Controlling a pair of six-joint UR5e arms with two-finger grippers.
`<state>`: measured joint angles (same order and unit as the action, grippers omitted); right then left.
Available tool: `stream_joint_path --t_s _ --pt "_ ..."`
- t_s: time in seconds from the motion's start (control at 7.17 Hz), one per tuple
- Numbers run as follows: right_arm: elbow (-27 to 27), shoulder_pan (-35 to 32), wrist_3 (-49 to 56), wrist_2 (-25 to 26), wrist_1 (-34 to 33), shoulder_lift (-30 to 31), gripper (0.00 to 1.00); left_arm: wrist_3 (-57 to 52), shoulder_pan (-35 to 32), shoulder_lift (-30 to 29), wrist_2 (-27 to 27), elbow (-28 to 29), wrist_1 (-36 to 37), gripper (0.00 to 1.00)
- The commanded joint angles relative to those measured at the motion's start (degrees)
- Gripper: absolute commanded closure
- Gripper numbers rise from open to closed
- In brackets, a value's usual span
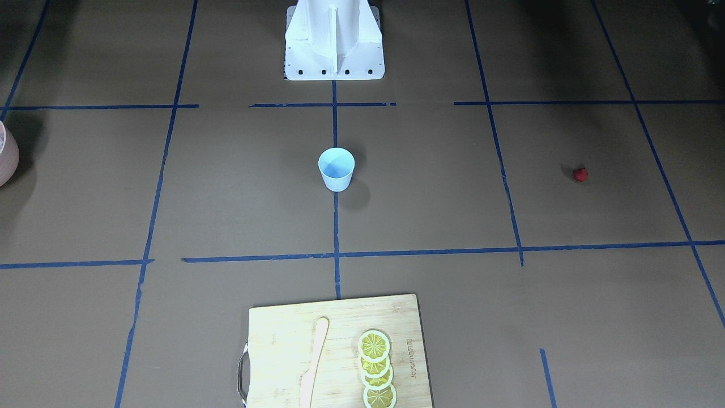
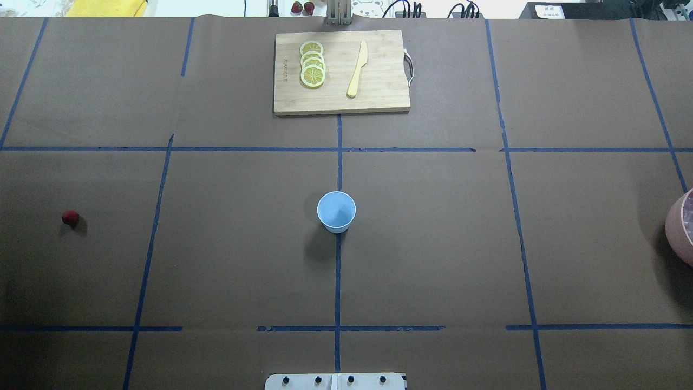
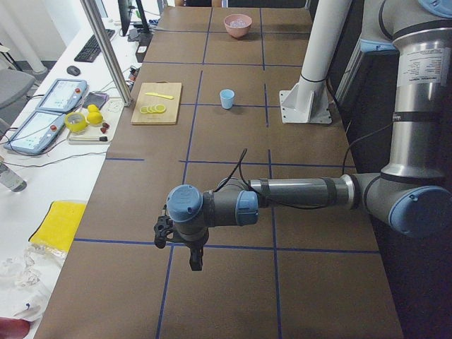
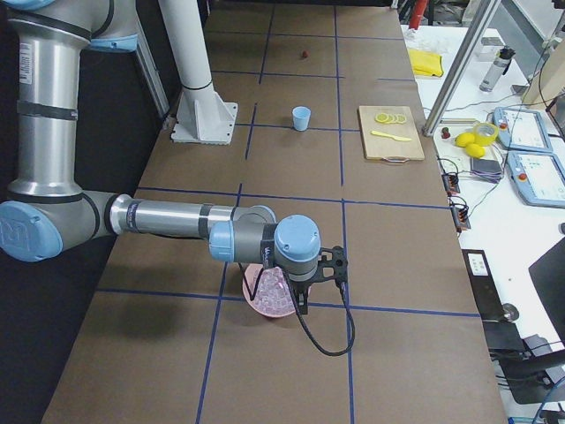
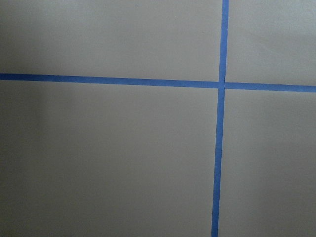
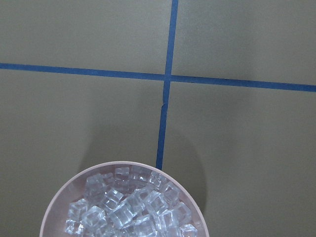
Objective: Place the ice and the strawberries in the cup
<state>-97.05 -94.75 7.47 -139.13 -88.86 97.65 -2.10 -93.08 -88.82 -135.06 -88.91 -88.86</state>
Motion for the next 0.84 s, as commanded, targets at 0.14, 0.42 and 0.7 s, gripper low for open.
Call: stream_joint_path --t_s 0.14,0.42,0.7 --pt "-0.07 0.00 0.00 0.52 0.00 0.00 0.00 -0.45 0.00 -0.30 -0.29 -0.56 -0.53 0.00" --pt "-0.77 0.00 0.00 0.43 0.09 -0.52 0.00 -0.54 0.09 -1.18 -1.51 -1.10 -1.05 0.00" --pt "0.53 0.09 -3.49 -1.05 -0.35 -4.46 0.00 -0.01 0.17 -1.45 -1.69 -1.27 -1.05 0.00"
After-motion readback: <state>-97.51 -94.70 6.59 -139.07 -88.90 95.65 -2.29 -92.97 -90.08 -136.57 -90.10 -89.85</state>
